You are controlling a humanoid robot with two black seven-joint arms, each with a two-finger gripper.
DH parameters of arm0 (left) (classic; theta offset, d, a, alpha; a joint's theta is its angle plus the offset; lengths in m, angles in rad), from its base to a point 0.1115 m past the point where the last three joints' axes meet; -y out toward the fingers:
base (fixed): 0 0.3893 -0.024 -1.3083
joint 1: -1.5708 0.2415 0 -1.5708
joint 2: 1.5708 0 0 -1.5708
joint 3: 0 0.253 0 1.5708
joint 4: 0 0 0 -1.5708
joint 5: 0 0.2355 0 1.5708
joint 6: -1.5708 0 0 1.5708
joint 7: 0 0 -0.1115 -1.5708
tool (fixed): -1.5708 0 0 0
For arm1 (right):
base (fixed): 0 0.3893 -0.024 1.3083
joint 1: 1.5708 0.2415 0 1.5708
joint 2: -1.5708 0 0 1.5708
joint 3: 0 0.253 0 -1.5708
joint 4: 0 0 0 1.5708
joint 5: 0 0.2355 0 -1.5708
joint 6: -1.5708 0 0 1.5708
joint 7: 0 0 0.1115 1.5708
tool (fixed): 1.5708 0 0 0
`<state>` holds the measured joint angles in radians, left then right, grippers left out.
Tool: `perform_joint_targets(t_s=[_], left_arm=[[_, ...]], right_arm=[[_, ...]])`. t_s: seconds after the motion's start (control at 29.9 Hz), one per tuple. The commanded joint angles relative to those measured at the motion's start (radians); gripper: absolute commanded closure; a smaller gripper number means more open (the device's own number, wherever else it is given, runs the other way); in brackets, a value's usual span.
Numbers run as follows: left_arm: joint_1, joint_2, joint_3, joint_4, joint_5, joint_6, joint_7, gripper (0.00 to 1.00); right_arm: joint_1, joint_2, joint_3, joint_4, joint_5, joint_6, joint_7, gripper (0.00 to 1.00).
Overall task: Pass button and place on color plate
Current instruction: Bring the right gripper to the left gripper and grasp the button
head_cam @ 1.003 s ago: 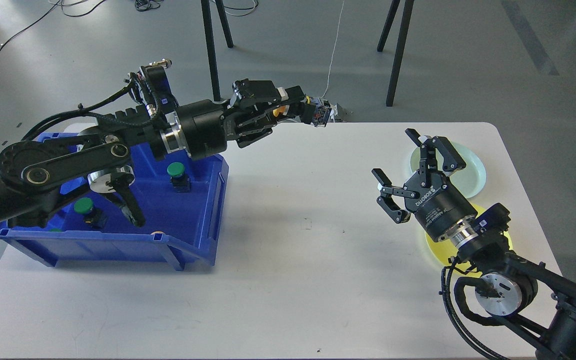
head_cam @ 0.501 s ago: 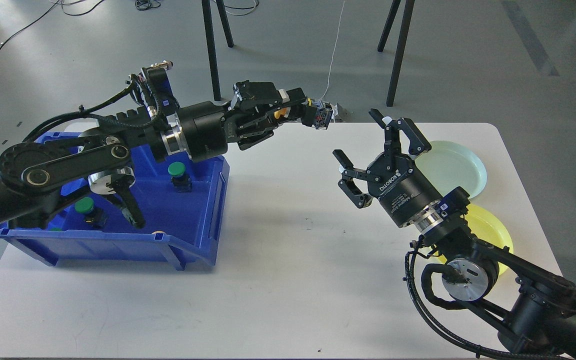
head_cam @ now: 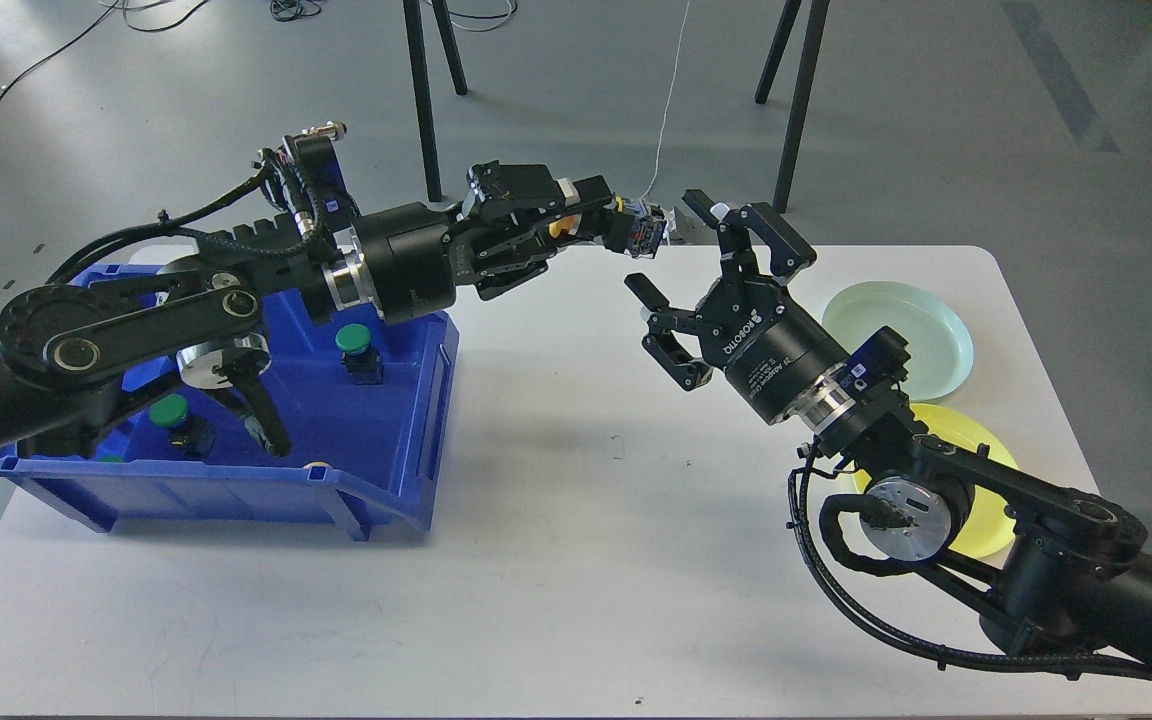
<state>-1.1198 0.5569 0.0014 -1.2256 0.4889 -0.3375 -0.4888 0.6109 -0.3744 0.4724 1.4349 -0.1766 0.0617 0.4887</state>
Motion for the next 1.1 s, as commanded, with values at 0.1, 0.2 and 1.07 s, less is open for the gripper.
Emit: perform_joint_targets(t_s=[0.1,0.2,1.07], left_arm=[[0.0,0.0,0.0,0.0,-0.001,0.0,0.0,0.88],[0.0,0.0,0.0,0.0,0.0,-0.002,0.0,0.88],[0.002,0.0,-0.003,0.002,-0.001,-0.005,0.0,0.87]], right_arm=[[0.013,0.0,-0.012,-0.001,0.005,0.006,0.0,0.1],[0.015,0.002,-0.012,0.001,0.006,0.016,0.0,0.1],[0.059,0.011,-0.023,-0.017,0.025,0.049,0.0,0.68]])
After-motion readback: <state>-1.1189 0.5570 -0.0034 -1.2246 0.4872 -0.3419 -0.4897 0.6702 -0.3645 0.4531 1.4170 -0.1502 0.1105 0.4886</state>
